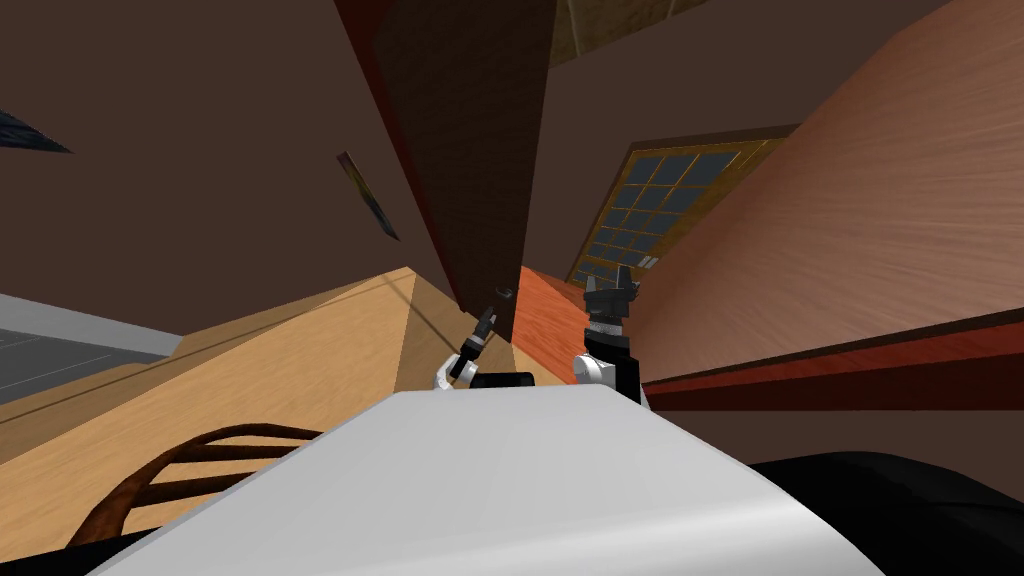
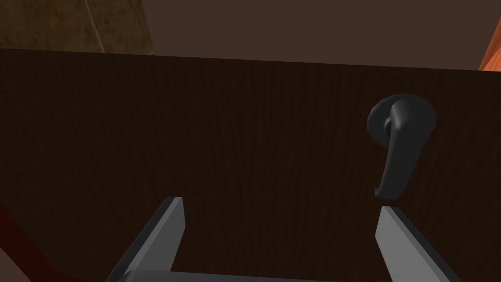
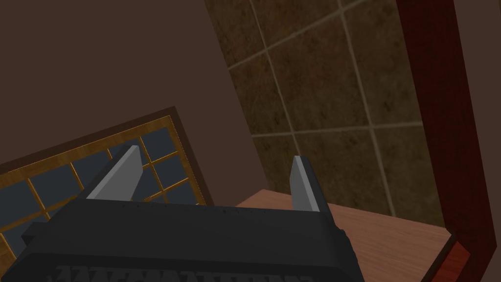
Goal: Push the door open
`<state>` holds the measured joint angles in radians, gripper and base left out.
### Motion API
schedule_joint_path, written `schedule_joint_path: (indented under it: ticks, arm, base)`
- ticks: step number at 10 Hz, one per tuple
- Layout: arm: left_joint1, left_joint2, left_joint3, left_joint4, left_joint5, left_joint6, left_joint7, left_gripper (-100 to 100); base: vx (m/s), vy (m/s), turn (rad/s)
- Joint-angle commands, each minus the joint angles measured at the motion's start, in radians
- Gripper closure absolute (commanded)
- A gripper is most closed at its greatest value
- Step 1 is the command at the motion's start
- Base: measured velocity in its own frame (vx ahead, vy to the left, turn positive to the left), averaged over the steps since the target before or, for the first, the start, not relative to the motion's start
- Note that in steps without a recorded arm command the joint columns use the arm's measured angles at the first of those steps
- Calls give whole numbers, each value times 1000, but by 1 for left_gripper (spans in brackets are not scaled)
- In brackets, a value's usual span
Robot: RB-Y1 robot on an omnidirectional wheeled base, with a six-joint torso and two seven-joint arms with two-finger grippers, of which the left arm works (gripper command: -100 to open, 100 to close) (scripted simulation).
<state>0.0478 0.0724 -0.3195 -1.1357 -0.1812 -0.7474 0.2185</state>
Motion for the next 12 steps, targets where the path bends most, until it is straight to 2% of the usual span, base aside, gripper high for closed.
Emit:
schedule_joint_path:
  ticks: [1,5,9,10,11,12]
  arm:
    - [-17,-2,-9,40,-3,-3,2,-100]
    - [-66,-9,-37,163,-13,-17,7,-100]
    - [-106,-16,-61,266,-21,-29,11,-100]
    - [-123,-20,-70,309,-24,-35,12,-100]
    - [-123,-20,-70,309,-24,-35,12,-100]
    - [-132,-22,-75,331,-26,-37,13,-100]
  base:
    - [56,66,-7]
    - [78,79,-22]
    - [91,82,-17]
    - [106,88,-22]
    - [84,60,-14]
    - [66,34,-4]
